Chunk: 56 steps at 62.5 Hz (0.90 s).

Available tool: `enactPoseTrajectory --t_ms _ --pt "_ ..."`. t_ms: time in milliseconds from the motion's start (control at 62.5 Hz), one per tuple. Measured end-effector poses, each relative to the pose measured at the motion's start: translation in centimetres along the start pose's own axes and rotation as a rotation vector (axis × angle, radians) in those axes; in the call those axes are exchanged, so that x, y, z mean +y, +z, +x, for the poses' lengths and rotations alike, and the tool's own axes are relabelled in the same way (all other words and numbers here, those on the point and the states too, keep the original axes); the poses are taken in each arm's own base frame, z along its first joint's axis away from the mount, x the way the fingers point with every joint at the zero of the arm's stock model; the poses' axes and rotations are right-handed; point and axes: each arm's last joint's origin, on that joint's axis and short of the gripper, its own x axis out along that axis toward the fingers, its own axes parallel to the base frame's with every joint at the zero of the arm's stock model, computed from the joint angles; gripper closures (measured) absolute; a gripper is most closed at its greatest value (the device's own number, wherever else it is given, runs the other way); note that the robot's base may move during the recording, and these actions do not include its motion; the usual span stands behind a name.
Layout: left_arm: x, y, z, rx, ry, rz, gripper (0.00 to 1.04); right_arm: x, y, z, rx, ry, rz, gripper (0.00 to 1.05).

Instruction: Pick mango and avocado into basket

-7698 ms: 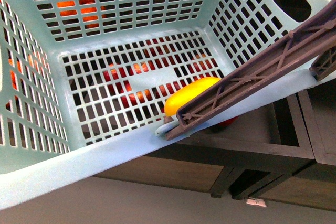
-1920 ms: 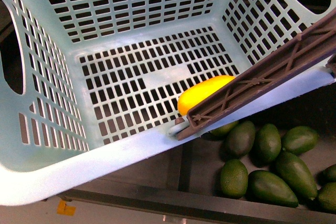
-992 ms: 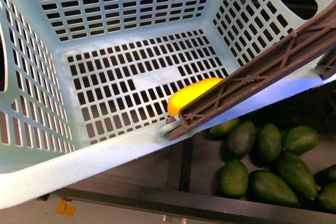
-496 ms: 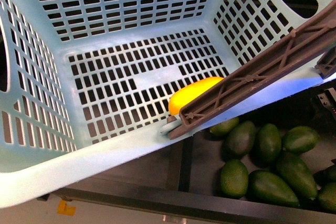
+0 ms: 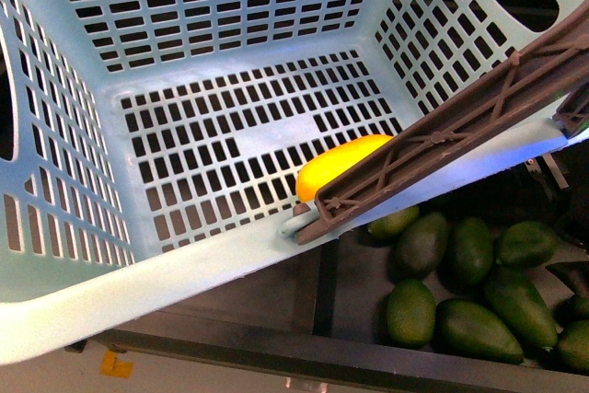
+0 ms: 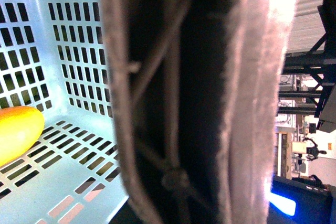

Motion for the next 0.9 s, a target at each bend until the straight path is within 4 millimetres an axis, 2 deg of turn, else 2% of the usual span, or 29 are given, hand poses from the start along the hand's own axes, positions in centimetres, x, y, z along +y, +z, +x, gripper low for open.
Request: enactPoseTrajectory --t_ms 256,832,896 --pt "0.0 0.0 0.0 0.0 0.0 0.0 0.91 1.1 -0.4 1.4 0.012 -0.007 -0.007 0.09" --pt "0.0 0.0 0.0 0.0 0.0 0.0 0.91 2.4 -1.4 4.5 0.039 -0.043 -0.011 0.09" --pt "0.0 0.0 0.0 0.0 0.0 0.0 0.91 2.3 -1.4 4.6 0.039 -0.049 -0.009 0.17"
